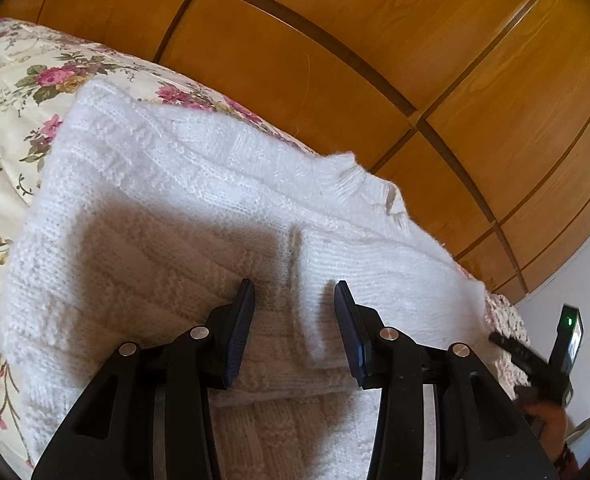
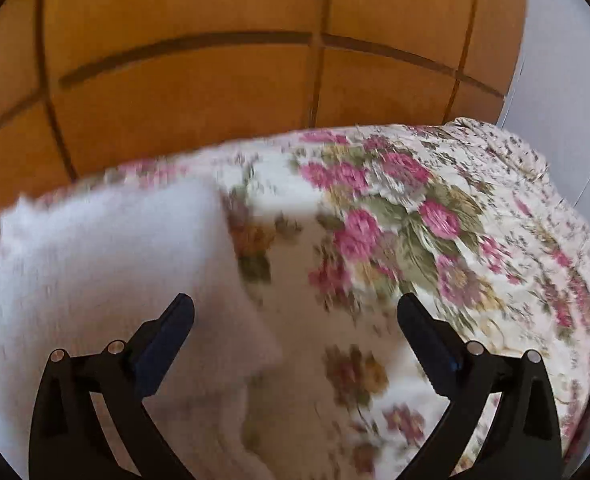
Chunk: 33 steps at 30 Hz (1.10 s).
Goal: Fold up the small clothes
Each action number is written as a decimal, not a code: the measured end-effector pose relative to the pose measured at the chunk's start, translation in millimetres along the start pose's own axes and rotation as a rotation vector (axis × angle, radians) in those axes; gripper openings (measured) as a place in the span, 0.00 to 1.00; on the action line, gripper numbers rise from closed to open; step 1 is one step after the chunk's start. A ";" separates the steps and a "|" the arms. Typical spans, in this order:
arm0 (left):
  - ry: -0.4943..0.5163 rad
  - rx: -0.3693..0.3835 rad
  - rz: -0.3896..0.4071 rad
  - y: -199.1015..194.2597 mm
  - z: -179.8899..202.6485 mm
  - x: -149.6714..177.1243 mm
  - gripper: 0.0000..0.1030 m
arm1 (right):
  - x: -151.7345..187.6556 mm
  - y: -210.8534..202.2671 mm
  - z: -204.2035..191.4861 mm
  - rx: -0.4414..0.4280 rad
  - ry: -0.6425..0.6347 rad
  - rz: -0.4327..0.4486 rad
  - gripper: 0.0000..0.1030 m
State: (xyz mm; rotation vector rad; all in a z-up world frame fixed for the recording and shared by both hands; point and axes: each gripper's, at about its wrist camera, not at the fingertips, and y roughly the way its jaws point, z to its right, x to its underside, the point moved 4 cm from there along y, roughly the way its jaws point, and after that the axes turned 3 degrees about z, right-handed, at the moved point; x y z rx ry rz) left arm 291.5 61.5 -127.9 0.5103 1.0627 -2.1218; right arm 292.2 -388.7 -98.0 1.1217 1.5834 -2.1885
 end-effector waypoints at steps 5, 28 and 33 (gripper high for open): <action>0.030 -0.039 -0.011 5.0 3.1 0.3 0.39 | 21.6 20.0 16.3 -0.011 0.084 -0.083 0.98; 0.181 -0.073 -0.091 -80.1 33.9 72.6 0.92 | 103.9 -89.4 35.2 -0.375 0.148 -0.025 0.98; 0.254 -0.103 -0.078 -107.5 29.6 91.8 0.95 | 121.0 -90.4 46.1 -0.439 0.164 -0.070 0.98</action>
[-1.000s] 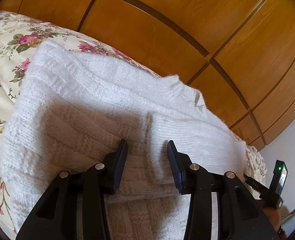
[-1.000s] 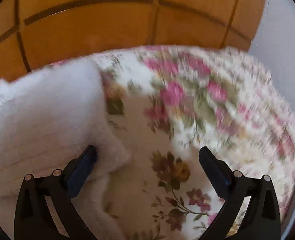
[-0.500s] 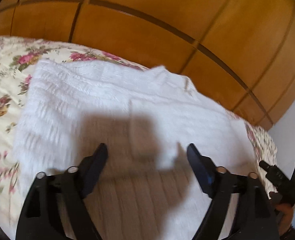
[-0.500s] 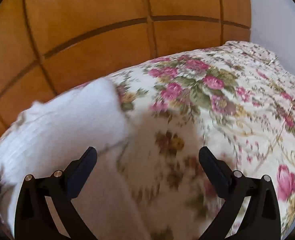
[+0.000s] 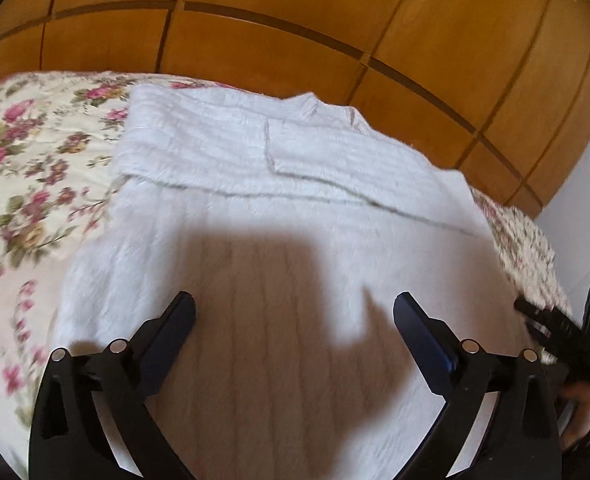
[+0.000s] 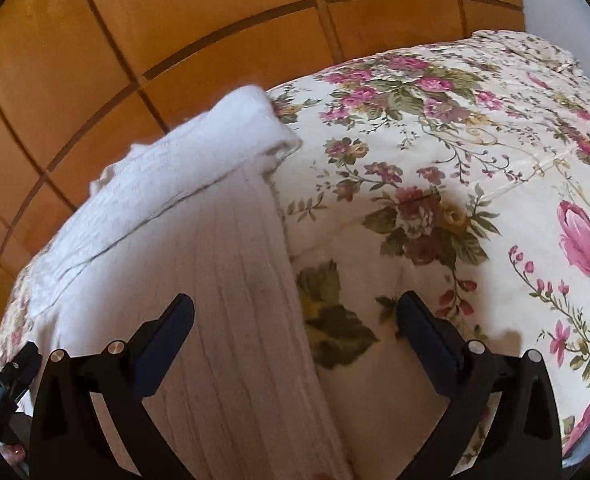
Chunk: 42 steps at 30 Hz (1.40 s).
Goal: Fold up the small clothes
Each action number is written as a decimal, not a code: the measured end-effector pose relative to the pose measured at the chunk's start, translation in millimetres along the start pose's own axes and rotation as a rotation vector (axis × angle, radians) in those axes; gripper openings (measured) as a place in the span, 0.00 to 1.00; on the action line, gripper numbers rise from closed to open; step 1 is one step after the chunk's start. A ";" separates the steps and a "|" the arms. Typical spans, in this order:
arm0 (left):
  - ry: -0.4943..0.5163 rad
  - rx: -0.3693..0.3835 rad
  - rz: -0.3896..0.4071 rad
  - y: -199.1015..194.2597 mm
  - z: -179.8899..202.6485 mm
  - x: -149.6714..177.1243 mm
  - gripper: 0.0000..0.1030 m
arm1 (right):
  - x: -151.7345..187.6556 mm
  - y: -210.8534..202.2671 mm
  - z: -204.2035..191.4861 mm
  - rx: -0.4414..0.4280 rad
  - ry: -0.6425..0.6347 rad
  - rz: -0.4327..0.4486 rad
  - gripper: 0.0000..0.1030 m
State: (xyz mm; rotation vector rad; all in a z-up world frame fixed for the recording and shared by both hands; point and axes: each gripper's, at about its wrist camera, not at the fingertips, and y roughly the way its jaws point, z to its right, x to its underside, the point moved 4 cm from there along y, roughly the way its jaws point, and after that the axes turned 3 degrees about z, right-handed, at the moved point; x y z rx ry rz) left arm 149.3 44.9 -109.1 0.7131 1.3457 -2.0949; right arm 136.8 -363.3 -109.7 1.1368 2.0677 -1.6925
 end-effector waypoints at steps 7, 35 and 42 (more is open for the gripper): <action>0.027 -0.045 0.071 -40.4 -22.8 22.1 0.96 | 5.7 -17.4 18.3 -0.177 0.060 -0.002 0.98; -0.164 0.214 -0.007 -100.6 -78.0 68.7 0.78 | 68.2 -63.8 31.1 -0.581 0.148 -0.226 0.45; -0.196 0.347 -0.059 -96.7 -63.6 83.1 0.62 | 87.3 -57.3 13.5 -0.567 0.070 -0.240 0.14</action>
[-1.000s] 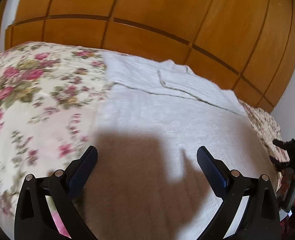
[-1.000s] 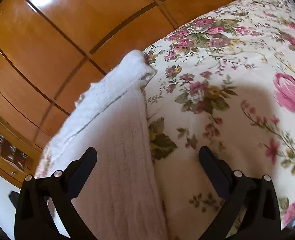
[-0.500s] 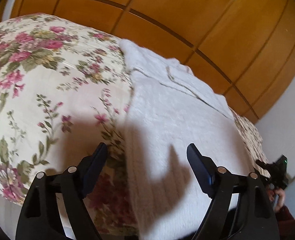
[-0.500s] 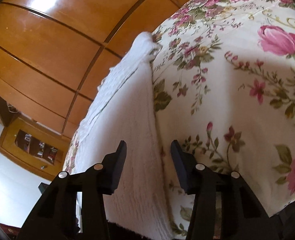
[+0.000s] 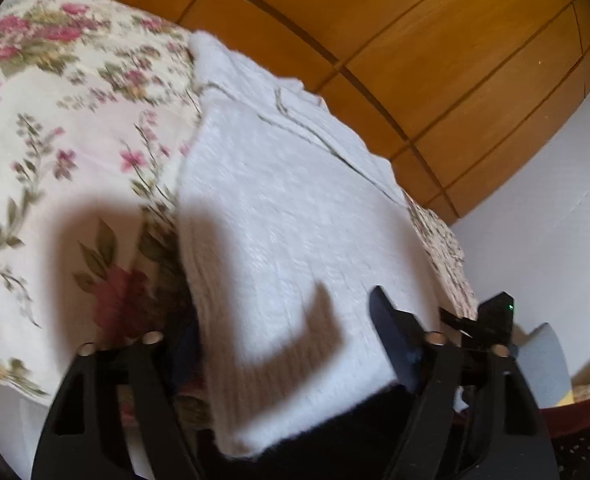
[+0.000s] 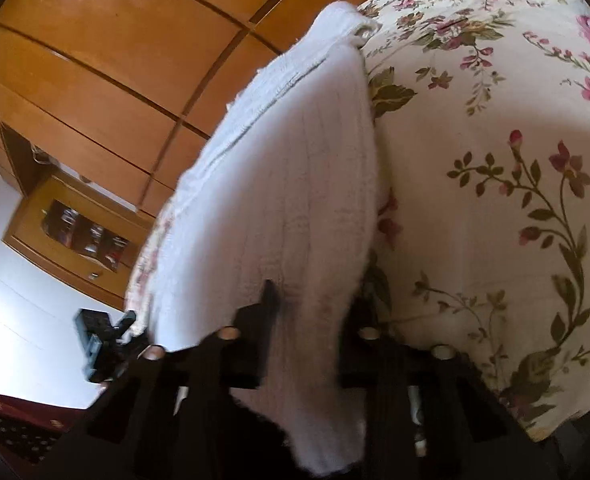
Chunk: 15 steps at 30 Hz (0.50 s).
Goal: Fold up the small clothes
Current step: 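Grasp the sweater hem with both grippers and lift it toward the collar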
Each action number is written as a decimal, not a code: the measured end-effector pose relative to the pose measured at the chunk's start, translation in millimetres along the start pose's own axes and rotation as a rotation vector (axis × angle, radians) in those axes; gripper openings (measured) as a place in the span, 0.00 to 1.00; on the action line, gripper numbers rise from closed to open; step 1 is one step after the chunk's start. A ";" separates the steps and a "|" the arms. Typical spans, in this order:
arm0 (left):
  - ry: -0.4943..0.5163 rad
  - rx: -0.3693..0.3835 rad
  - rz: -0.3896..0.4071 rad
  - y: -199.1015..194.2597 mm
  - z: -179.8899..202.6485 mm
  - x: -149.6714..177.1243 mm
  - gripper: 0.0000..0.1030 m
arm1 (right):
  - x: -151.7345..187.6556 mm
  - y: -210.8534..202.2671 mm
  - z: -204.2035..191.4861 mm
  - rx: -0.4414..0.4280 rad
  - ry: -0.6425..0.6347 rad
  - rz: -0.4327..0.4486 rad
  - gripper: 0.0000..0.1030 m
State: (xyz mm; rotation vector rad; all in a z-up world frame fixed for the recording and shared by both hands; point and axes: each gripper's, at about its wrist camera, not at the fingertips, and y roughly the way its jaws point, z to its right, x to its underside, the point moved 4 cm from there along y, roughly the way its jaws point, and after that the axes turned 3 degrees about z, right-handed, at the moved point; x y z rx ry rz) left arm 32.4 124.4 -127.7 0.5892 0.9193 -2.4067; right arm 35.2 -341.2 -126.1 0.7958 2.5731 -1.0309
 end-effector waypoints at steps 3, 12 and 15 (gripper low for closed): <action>0.020 -0.015 -0.026 4.7 4.3 4.3 0.48 | 0.3 -0.2 1.4 -0.012 0.015 0.004 0.08; 0.097 0.070 -0.015 -23.2 39.1 -9.9 0.08 | -11.2 -28.3 -36.7 -0.246 -0.006 0.098 0.06; 0.107 0.143 0.046 -44.3 53.9 -19.8 0.05 | -16.5 -36.3 -55.0 -0.303 -0.036 0.123 0.06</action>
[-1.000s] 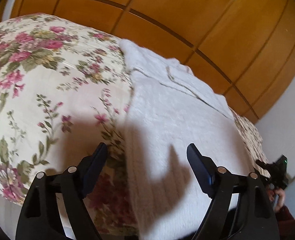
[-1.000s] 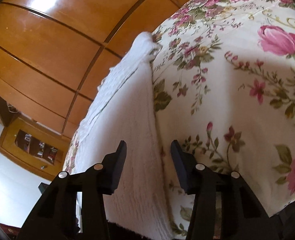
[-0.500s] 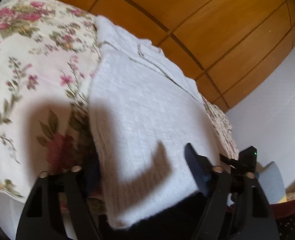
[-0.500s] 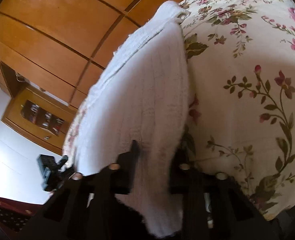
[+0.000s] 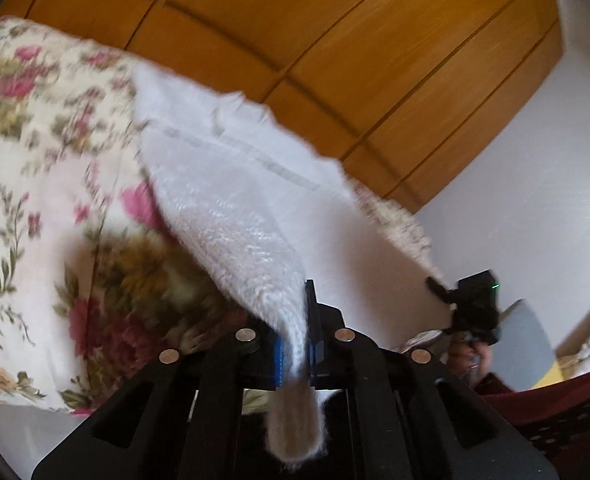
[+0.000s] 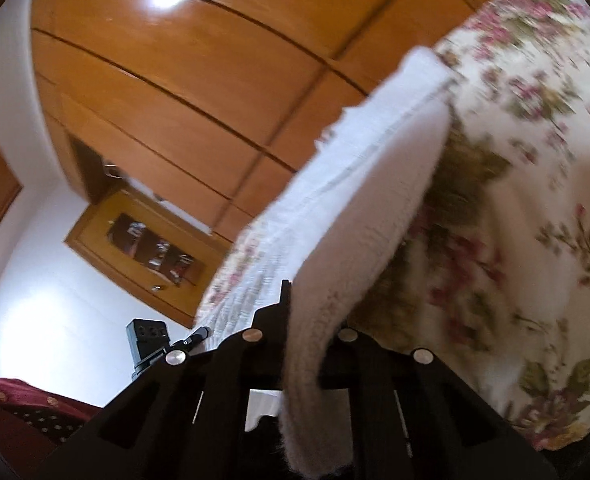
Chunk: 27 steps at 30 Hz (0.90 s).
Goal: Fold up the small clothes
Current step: 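Grasp the sweater hem with both grippers and lift it toward the collar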
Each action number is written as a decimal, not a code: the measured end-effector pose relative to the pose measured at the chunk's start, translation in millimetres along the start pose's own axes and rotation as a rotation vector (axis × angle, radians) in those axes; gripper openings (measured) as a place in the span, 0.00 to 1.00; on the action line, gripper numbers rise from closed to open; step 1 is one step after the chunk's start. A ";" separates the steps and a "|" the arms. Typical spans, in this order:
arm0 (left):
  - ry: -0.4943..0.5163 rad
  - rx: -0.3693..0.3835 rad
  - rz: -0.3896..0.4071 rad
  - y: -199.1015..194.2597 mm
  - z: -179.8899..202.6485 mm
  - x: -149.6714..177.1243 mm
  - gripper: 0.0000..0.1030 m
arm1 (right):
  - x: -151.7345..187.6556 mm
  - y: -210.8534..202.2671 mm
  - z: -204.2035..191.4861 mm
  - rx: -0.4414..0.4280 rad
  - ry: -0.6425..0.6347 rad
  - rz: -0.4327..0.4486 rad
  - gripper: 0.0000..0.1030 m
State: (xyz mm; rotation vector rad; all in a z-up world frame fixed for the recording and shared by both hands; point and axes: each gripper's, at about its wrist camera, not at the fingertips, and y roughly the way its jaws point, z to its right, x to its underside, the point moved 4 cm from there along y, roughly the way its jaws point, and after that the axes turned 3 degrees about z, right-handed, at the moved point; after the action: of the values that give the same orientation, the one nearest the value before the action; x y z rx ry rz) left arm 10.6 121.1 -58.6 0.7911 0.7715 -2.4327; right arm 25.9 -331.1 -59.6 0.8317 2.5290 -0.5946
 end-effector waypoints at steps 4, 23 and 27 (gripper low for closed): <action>0.043 0.040 0.049 -14.4 18.7 -10.6 0.05 | -2.8 -3.3 -13.5 -0.064 -0.002 0.017 0.06; 0.011 0.387 0.031 -81.9 80.9 -18.2 0.05 | 4.0 -90.7 -66.7 -0.293 -0.041 0.140 0.06; -0.041 0.452 -0.003 -97.0 86.1 -8.2 0.05 | 22.9 -107.6 -78.7 -0.356 -0.035 0.125 0.06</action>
State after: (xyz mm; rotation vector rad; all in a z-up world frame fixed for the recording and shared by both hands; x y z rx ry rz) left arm -71.7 140.1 40.2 0.8946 0.2022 -2.6522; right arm -78.0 -359.2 22.3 0.8283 2.4264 -0.1112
